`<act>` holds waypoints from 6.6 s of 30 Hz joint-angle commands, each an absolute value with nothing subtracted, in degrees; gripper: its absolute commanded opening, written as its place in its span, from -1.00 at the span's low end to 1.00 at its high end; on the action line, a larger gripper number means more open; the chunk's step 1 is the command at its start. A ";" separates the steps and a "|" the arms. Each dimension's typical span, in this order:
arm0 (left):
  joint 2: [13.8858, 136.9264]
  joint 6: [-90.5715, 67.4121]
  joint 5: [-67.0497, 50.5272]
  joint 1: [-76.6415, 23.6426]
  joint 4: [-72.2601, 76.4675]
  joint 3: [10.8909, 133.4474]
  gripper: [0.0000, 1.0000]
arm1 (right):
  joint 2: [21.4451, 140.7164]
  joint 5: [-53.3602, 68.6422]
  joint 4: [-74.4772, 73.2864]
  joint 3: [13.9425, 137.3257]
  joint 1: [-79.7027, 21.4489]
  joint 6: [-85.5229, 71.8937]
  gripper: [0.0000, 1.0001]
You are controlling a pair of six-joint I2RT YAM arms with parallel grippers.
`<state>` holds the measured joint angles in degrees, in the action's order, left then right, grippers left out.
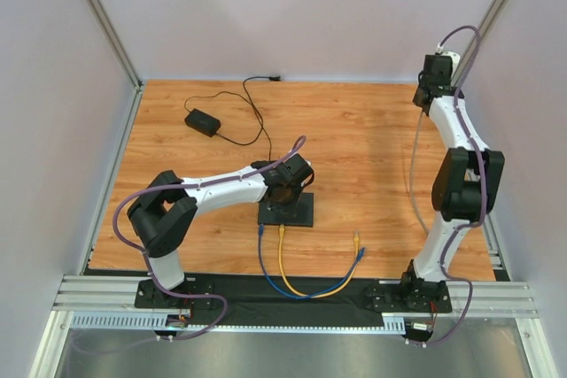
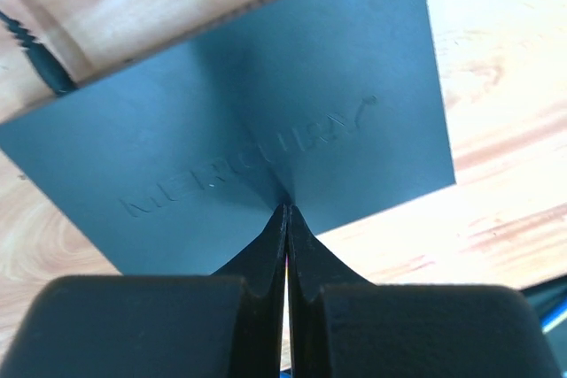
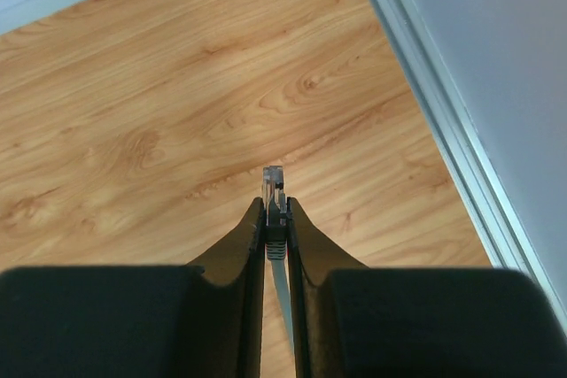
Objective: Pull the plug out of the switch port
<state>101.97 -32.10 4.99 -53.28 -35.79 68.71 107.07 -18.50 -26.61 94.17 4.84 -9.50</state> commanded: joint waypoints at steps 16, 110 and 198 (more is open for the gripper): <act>94.49 -30.59 2.55 -53.35 -39.37 68.29 -1.00 | 109.46 -14.86 -46.86 107.35 -1.48 -18.36 0.30; 98.17 -30.32 -7.12 -45.44 -28.39 55.81 -1.00 | 100.72 -21.97 58.63 13.71 -63.90 -89.65 -0.32; 99.15 -30.32 -5.10 -45.44 -29.70 54.05 -1.00 | 93.10 -9.85 42.22 13.97 -63.98 -74.64 -1.00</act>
<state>96.84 -31.86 -10.59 -45.34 -20.23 57.36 97.45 -10.26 52.73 13.78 -63.64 -83.05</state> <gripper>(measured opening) 0.003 0.129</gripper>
